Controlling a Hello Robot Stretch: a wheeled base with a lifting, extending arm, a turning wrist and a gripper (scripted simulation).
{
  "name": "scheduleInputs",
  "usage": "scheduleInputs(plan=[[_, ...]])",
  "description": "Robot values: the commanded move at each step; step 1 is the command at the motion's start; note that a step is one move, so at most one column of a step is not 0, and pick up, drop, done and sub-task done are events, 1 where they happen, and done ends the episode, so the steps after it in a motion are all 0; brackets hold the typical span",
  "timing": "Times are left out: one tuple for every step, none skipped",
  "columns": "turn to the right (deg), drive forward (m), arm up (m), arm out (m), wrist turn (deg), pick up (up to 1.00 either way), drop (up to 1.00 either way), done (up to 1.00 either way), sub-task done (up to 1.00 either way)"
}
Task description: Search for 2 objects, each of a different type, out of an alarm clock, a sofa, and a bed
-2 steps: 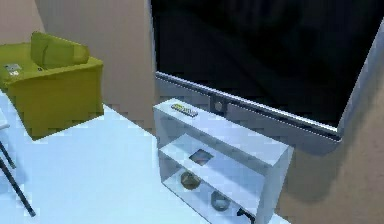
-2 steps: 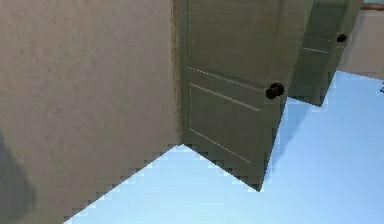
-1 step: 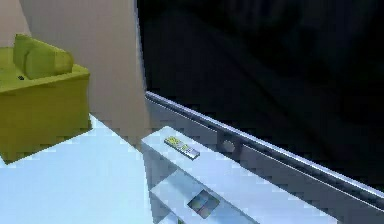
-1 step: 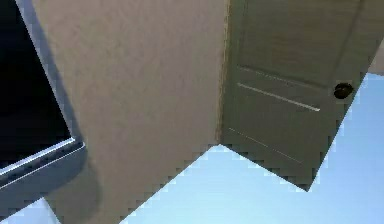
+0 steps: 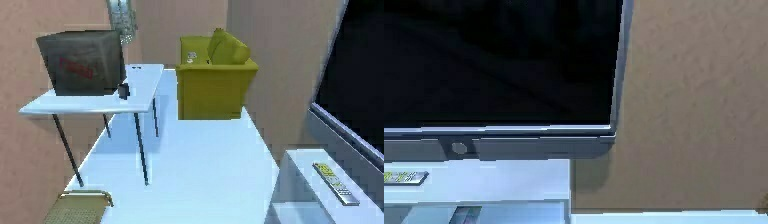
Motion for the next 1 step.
scheduleInputs(plan=[[0.0,1.00,0.00,0.00,0.0,0.00,0.00,0.00,0.00]])
